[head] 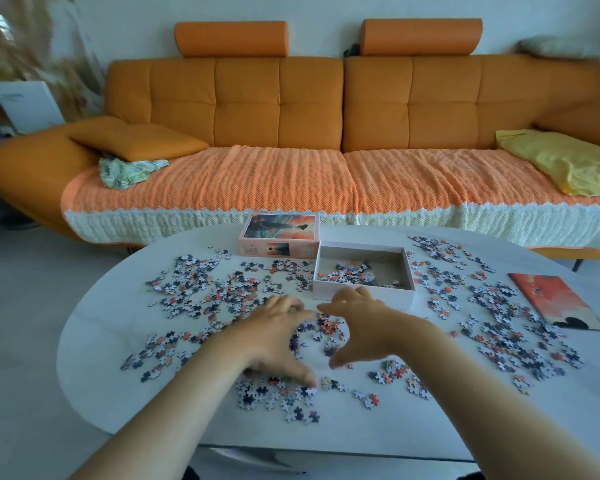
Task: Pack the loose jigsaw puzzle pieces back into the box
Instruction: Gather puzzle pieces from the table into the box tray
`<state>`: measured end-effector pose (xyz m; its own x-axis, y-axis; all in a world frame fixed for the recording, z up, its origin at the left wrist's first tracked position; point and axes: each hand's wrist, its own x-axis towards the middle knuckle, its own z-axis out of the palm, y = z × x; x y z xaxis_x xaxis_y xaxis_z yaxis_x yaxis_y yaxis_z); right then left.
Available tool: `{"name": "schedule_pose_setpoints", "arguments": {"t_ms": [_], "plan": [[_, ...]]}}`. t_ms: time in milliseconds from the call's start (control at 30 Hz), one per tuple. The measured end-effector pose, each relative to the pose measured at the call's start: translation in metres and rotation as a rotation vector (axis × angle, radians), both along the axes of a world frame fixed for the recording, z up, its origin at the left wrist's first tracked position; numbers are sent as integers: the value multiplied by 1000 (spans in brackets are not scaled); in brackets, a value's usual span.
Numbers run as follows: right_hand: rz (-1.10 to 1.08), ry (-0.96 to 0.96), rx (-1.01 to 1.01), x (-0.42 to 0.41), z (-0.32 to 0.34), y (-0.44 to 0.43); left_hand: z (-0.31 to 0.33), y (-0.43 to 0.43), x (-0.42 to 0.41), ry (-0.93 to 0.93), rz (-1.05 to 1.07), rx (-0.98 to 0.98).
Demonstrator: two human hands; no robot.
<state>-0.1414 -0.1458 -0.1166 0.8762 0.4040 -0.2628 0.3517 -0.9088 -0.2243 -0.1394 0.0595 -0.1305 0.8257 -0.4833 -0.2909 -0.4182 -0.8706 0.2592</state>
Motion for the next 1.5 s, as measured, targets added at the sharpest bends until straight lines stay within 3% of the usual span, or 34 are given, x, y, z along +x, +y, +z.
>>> {"name": "schedule_pose_setpoints", "arguments": {"t_ms": [100,333,533,900,1100,1233,1500], "plan": [[16,15,-35,-3,-4,4,-6,5,-8,-31,0,-54],[-19,-11,134,-7,1,11,-7,9,-15,-143,49,-254],[-138,22,10,-14,2,-1,0,35,-24,-87,63,1],[-150,26,85,-13,-2,31,-9,21,-19,-141,174,-319],[-135,87,-62,-16,1,34,-5,27,-18,-73,105,-26],[-140,42,76,-10,1,47,-8,23,-13,-55,132,-178],[-205,9,230,-2,0,55,-3,17,-2,-106,182,-282]]}}
